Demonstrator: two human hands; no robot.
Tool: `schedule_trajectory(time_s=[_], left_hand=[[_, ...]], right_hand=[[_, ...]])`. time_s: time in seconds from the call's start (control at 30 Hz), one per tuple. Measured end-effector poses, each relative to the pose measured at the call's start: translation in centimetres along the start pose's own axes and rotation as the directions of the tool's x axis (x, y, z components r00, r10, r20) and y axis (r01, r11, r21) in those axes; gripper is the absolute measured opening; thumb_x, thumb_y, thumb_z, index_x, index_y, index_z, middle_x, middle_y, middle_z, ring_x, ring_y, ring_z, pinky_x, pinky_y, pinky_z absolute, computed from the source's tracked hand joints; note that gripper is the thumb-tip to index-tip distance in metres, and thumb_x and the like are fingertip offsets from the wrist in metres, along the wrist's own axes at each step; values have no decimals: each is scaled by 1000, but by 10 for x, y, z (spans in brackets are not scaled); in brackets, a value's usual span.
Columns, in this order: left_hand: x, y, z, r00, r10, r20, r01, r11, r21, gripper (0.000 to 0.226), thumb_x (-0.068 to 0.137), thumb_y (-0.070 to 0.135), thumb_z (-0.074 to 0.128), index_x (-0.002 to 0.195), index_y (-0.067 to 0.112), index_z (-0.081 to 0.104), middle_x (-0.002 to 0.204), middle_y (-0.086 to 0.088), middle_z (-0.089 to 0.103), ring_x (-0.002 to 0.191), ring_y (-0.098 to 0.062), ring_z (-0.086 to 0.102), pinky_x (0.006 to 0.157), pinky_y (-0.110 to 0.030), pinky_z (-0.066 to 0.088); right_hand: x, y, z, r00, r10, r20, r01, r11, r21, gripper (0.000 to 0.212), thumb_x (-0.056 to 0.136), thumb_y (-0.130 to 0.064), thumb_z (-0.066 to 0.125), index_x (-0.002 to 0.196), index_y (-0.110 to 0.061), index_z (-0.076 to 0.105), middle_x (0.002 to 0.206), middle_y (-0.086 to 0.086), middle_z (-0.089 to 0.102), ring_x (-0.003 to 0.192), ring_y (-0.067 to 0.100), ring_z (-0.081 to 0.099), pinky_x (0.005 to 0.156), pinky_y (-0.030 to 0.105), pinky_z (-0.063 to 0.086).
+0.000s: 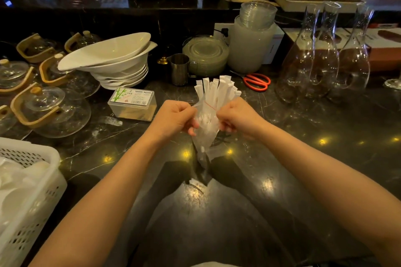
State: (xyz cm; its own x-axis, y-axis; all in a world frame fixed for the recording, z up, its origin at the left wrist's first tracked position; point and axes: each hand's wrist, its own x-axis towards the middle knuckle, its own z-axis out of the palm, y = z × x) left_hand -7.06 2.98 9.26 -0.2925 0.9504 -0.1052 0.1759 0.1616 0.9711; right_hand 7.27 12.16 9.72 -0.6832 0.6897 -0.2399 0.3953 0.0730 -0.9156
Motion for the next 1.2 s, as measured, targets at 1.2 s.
schedule_trajectory(time_s=[1.2], left_hand=[[-11, 34, -26, 985, 121, -126, -91, 972, 216, 47, 84, 38, 52, 46, 11, 49, 45, -5, 43, 46, -16, 40, 52, -27, 35]], right_hand=[[-2, -32, -19, 995, -71, 68, 68, 996, 51, 37, 92, -9, 42, 57, -15, 34, 91, 6, 68, 63, 19, 68, 46, 19, 53]])
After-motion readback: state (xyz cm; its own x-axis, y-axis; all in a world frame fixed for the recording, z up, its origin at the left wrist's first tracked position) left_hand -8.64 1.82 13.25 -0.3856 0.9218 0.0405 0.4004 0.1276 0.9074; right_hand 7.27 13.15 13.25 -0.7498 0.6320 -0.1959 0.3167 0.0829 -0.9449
